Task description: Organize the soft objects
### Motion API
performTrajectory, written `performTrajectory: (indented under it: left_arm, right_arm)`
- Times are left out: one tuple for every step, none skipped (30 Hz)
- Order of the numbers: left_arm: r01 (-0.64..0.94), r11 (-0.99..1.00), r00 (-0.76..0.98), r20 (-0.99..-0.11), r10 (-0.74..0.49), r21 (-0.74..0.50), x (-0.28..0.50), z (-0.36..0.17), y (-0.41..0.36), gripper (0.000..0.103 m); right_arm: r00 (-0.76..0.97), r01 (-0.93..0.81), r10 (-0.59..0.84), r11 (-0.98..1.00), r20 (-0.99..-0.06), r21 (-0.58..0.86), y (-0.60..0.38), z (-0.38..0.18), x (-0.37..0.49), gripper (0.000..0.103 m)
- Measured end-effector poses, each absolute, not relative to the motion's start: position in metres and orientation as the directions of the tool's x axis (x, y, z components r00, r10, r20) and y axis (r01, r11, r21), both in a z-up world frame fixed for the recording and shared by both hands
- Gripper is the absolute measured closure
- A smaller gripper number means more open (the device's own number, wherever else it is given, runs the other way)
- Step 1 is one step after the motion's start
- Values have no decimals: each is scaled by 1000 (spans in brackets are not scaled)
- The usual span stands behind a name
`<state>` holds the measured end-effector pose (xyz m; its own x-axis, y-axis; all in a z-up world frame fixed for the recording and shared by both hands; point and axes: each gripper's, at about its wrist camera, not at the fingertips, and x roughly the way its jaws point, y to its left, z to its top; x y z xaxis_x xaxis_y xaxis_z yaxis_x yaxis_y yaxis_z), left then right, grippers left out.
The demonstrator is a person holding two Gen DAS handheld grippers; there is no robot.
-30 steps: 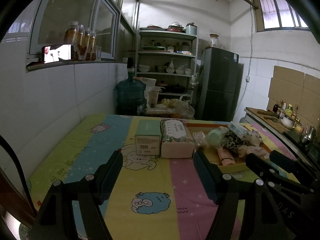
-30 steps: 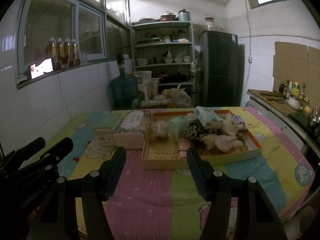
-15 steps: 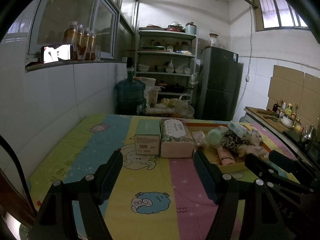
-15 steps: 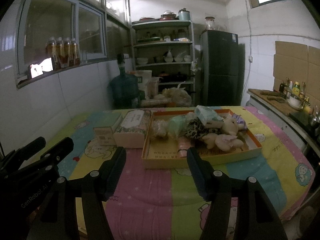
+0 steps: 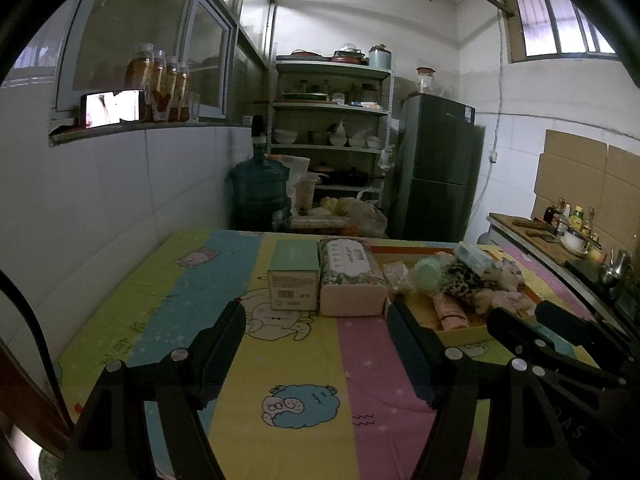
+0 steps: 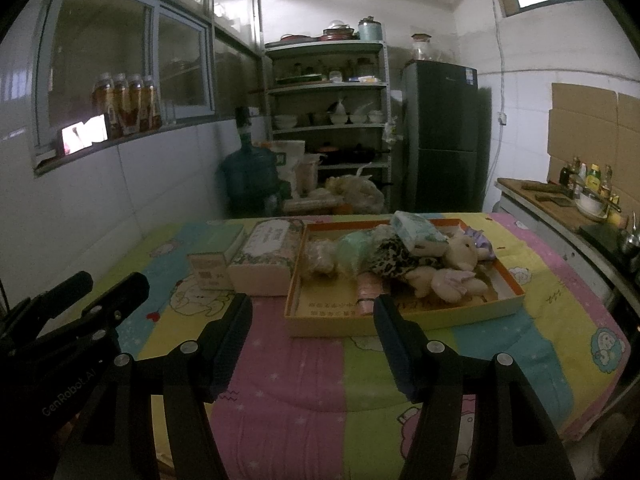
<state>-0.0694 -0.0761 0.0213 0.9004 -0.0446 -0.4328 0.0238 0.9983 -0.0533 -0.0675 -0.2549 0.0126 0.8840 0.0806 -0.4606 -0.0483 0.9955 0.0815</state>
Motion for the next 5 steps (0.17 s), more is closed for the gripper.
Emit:
performTrajectory:
  left_arm:
    - [26,998,901,-432,-47,-54,-69,21,-76,30]
    - [28,998,902,-430,-49,-54,-69,21,-76,30]
    - [31,998,902,-429,-51,-54,-69,21,-76,30]
    - [34,998,902,-428,-54,-56,-70,21,-75,30]
    - [36,998,902,-428,-57,-56,-70,20,-76,30]
  right_arm:
    - [884,-49,82,995,-461,82,-254,13,-68,38]
    - [883,-49,82,995,-461,83,-253,12,-68,38]
    - [884,-49,81,995,-461,82,-254,12,-68,38]
    - [884,-49,81,995,-461,82,-254,12,-68,38]
    - [884,-48,81,995,-461,82,-254,12,-68,38]
